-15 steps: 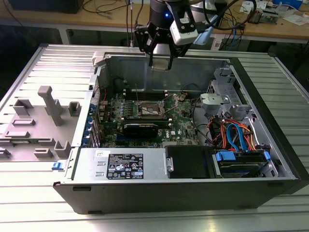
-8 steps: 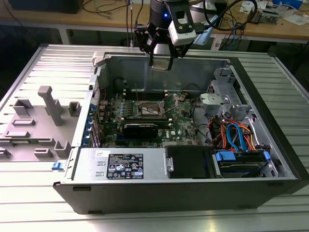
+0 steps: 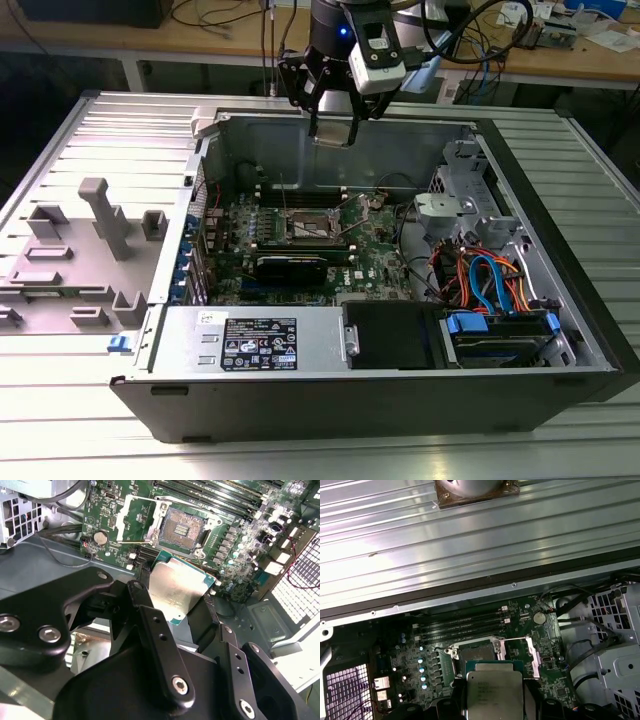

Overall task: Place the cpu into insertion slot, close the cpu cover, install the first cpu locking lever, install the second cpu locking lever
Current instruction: 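Place the cpu into insertion slot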

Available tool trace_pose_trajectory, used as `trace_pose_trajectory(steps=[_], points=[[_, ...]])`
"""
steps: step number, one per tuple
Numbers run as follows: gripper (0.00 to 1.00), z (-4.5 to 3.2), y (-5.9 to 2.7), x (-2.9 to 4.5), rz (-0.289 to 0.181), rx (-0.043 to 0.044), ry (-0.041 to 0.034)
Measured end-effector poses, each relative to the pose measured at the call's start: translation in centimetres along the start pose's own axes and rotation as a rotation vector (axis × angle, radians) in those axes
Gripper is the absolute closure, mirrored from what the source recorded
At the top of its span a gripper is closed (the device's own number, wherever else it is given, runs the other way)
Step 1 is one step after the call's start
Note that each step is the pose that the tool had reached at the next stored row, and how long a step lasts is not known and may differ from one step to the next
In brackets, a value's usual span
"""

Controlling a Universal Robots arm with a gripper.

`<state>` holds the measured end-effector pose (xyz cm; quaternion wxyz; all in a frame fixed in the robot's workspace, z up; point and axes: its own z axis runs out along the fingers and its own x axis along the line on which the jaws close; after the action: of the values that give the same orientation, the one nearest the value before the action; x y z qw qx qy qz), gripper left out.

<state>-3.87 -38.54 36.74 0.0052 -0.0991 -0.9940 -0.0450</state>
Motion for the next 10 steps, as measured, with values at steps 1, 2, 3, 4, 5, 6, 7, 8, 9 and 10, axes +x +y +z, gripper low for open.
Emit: trace_pose_trajectory(steps=[1,2,3,4,5,6,7,8,9,10], points=[[0.46,0.00,0.00,0.00,0.000,0.0001,0.0000],[0.46,0.00,0.00,0.00,0.001,0.0001,-0.0001],[0.46,0.00,-0.01,0.00,0.004,0.0000,-0.0003],[0.46,0.00,-0.01,0.00,0.006,0.0001,-0.0005],[0.46,0.00,-0.02,0.00,0.009,0.0001,-0.0008],[0.46,0.00,-0.02,0.00,0.010,0.0001,-0.0009],[0.46,0.00,-0.03,0.00,0.014,0.0001,-0.0013],[0.46,0.00,-0.04,-0.01,0.022,0.0000,-0.0020],[0.46,0.00,-0.05,-0.01,0.030,-0.0002,-0.0027],[0.46,0.00,-0.07,-0.01,0.040,-0.0004,-0.0036]])
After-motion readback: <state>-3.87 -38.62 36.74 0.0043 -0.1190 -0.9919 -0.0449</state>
